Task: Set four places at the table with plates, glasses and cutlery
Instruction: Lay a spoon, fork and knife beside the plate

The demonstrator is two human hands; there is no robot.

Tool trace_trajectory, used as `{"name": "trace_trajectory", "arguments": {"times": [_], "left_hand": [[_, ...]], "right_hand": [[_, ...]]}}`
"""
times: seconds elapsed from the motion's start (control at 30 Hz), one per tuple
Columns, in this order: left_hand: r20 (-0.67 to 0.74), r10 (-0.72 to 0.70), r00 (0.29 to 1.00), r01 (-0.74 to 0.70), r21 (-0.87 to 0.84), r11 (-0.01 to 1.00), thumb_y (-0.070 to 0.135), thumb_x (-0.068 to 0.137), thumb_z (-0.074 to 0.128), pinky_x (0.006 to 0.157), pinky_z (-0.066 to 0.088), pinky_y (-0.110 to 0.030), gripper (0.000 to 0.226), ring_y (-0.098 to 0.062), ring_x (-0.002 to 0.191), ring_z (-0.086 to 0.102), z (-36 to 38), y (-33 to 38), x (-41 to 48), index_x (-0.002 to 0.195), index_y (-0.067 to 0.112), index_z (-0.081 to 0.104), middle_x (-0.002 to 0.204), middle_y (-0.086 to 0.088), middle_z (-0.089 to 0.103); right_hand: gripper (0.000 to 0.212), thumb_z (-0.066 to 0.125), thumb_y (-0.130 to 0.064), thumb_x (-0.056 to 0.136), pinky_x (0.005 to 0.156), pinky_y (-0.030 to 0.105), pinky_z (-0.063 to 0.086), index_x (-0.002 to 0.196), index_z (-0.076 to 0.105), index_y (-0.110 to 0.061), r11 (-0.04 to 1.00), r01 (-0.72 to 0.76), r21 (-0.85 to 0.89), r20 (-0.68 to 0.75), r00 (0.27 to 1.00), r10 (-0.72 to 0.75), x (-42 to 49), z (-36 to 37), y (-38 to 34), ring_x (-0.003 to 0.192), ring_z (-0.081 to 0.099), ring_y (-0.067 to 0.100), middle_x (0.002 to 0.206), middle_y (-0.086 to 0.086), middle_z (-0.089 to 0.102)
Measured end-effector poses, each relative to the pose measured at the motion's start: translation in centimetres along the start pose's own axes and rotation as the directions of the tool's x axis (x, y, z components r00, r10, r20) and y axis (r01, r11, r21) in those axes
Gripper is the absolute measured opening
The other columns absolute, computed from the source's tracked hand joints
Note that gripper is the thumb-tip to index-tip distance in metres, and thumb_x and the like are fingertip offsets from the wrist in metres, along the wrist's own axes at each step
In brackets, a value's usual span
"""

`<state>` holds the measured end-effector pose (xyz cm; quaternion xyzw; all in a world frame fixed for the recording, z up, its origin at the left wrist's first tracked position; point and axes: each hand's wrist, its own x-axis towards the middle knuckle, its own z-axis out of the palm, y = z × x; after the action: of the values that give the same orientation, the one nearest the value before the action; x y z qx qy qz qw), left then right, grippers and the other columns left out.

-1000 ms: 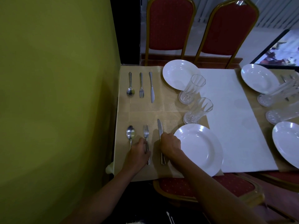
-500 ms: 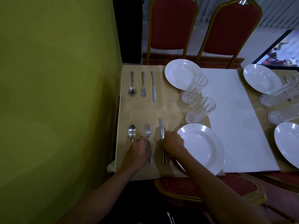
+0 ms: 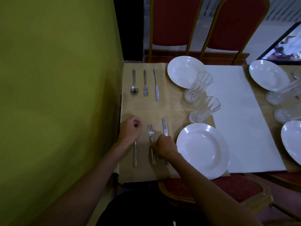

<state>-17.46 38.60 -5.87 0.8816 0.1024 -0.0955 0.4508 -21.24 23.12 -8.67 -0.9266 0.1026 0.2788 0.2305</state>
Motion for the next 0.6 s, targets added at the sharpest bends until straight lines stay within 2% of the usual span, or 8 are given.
{"name": "trace_trajectory", "arguments": {"times": [0.13, 0.27, 0.4, 0.53, 0.6], "left_hand": [[-0.007, -0.008, 1.0, 0.008, -0.034, 0.999, 0.011, 0.091, 0.064, 0.074, 0.057, -0.024, 0.016, -0.01, 0.082, 0.07, -0.7, -0.8, 0.9, 0.096, 0.027, 0.066, 0.091, 0.004, 0.072], [-0.03, -0.03, 0.999, 0.028, -0.072, 0.997, 0.01, 0.091, 0.064, 0.068, 0.052, -0.016, 0.014, -0.006, 0.079, 0.069, -0.8, -1.2, 1.0, 0.1, 0.021, 0.068, 0.086, 0.009, 0.068], [-0.043, -0.036, 0.998, 0.031, -0.119, 0.992, 0.009, 0.092, 0.063, 0.065, 0.053, -0.014, 0.014, -0.004, 0.075, 0.068, -0.8, -1.5, 0.7, 0.097, 0.022, 0.067, 0.084, 0.008, 0.069], [-0.067, -0.035, 0.997, 0.024, -0.155, 0.988, 0.008, 0.092, 0.064, 0.072, 0.057, -0.022, 0.019, -0.007, 0.079, 0.07, -1.0, -1.9, 1.1, 0.094, 0.027, 0.064, 0.087, 0.004, 0.071], [-0.078, -0.035, 0.996, 0.022, -0.163, 0.986, 0.008, 0.092, 0.064, 0.069, 0.056, -0.019, 0.018, -0.003, 0.074, 0.07, -1.3, -2.2, 1.4, 0.094, 0.026, 0.065, 0.085, 0.004, 0.071]], "right_hand": [[0.025, 0.069, -0.032, 0.093, 0.077, 0.033, 0.061, 0.097, 0.072, -0.007, 0.998, 0.001, 0.064, 0.022, 1.0, -0.003, 0.5, 0.7, 0.4, 0.077, 0.072, 0.02, 0.087, 0.006, 0.072], [0.023, 0.067, -0.027, 0.096, 0.079, 0.03, 0.06, 0.104, 0.072, -0.006, 0.997, 0.015, 0.074, 0.014, 1.0, -0.016, 0.7, 0.8, 0.6, 0.08, 0.072, 0.02, 0.093, 0.007, 0.073], [0.022, 0.066, -0.026, 0.097, 0.077, 0.027, 0.056, 0.103, 0.073, -0.006, 0.997, 0.022, 0.07, -0.001, 1.0, -0.022, 0.7, 0.9, 0.7, 0.075, 0.068, 0.016, 0.092, 0.006, 0.073], [0.021, 0.066, -0.025, 0.096, 0.068, 0.024, 0.048, 0.099, 0.073, -0.006, 0.999, 0.032, 0.044, -0.011, 0.999, -0.032, 0.7, 1.0, 0.6, 0.073, 0.064, 0.015, 0.089, 0.005, 0.071], [0.022, 0.067, -0.026, 0.096, 0.07, 0.025, 0.052, 0.099, 0.074, -0.005, 0.998, 0.041, 0.041, -0.01, 0.999, -0.041, 0.8, 1.2, 0.5, 0.074, 0.067, 0.015, 0.09, 0.006, 0.073]]}}
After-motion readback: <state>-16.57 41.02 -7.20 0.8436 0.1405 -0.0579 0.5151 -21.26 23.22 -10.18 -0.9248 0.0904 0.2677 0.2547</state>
